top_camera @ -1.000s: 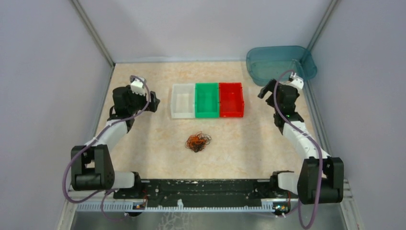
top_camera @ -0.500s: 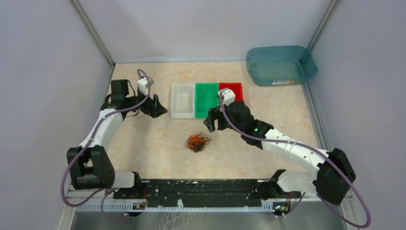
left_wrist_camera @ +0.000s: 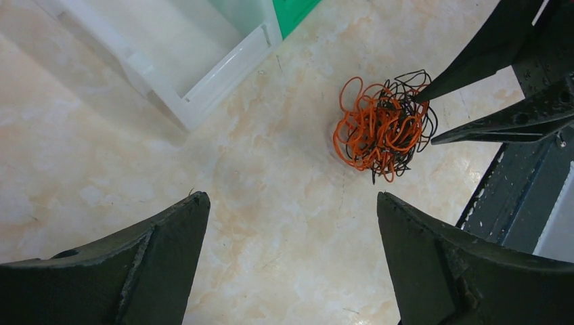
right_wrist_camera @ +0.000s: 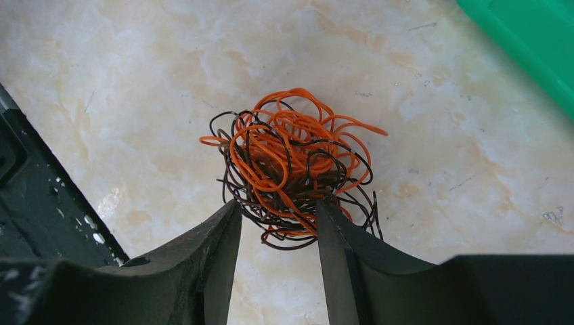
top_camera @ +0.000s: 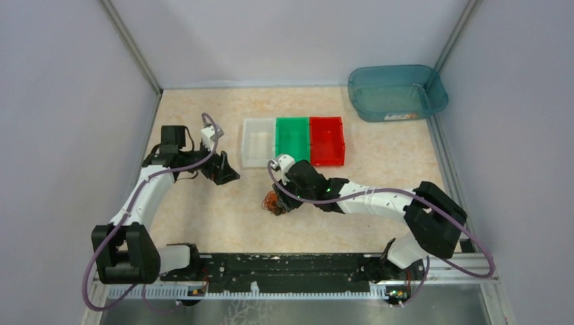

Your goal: Untangle the cables

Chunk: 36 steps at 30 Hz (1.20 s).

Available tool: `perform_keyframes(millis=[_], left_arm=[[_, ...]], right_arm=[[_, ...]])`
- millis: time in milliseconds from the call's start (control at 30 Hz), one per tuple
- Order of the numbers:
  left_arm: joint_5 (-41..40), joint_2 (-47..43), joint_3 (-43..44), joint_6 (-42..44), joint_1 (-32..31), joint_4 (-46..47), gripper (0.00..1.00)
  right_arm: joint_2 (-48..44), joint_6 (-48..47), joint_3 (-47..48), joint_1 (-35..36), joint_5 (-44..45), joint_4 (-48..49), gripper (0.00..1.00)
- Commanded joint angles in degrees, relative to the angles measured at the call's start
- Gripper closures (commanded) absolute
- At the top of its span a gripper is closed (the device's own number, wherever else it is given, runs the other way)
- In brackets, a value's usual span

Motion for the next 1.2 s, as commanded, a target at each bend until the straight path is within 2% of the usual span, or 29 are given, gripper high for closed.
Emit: perform_keyframes(millis=[0,100,167,333,633,900,1033,1167], left_arm=[[0.01,-2.93,-1.98,0.69,-0.64,0.39,0.01],[0.21,-3.83,-2.66,0.24,-0.76,0.92,0.01],[0.23,-4.43,-2.91,-0.23,-0.73,1.21,0.01],[0.54,-6.1,-3.33,-0.87,-0.78,1.74,0.01],[2.5,-8.22,-4.15,-0.75,-0.94,1.89,0.01],[8.44,-11.11,-4.18,3.06,-2.34,-1.34,0.01],[10.3,-10.73,-1.71,6.92,-4.64,-8.1,0.01],[7.87,-10.11,2.27,10.91,-8.46,-14.93,0.04]], right_arm=[[2.52,-1.83,4.71,0.88,0.21,3.32,0.56],[4.95,-2.28,5.93,0.88,1.26,3.85,0.67],[6.0,-2.23,6.88,0.89,1.46,3.14,0.79],[4.56,-1.72,6.96,0.88,2.19,3.14,1.0],[-1.82,0.58,8.26,0.88,0.74,3.91,1.0],[-5.85,2.72,9.86,0.88,-3.37,5.21,1.0],[-6.48,4.08,10.56,0.89,-5.85,6.29,1.0],[-6.65,5.28,10.82,0.88,-8.39,8.13,1.0]])
